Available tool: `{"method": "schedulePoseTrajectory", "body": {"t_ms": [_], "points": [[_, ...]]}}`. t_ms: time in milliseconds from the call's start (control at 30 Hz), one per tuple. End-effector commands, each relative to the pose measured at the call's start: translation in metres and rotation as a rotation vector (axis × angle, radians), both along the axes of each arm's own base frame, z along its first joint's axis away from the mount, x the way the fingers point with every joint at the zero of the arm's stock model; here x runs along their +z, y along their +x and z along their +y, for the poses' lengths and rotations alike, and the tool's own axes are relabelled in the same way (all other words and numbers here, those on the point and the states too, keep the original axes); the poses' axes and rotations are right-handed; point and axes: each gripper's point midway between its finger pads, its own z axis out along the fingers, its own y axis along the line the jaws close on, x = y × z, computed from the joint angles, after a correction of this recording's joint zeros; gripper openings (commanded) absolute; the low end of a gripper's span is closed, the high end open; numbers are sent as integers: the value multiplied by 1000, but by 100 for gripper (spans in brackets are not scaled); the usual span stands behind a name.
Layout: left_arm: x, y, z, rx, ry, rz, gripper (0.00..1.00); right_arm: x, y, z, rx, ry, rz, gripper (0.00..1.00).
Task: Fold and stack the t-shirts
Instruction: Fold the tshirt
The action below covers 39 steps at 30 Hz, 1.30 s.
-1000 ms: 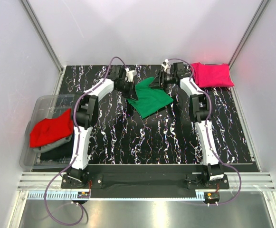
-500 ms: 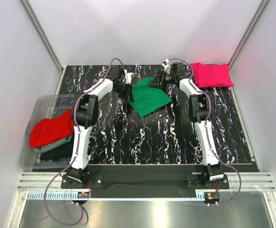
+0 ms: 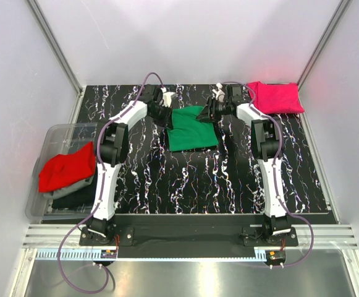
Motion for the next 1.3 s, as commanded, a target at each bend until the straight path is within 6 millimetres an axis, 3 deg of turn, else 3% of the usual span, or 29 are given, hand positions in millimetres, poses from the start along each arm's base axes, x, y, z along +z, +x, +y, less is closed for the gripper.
{"method": "schedulePoseTrajectory", "body": {"t_ms": [0,167,267,433,467,567,733,833,933,1267], "points": [[6,-5,10,-14,41,-30,20,17,-22,-4,18,-55,-1,51],[19,-30,4,-25,-6,12,15,31,-45,-10,20,-71,12,51],[39,-43,-1,-30,-33,8,14,46,-57,-13,17,-81,-1,51],[101,-45,-8,-33,-78,-102,21,89,-65,-18,8,-89,-91,52],[109,-44,-8,-36,-85,-117,22,106,-66,-18,9,-83,-127,52],[128,-44,-12,-49,-106,-158,26,122,-69,-17,20,-70,-164,52],[117,-66,-35,-98,-178,-62,24,112,-68,-10,65,-41,-148,52],[98,-88,-46,-106,-244,45,24,100,-58,-6,78,-23,-129,51],[84,-98,-56,-129,-266,88,25,90,-44,-2,82,-17,-130,51],[46,-96,-64,-135,-214,126,25,69,-20,1,74,-14,-122,51]]}}
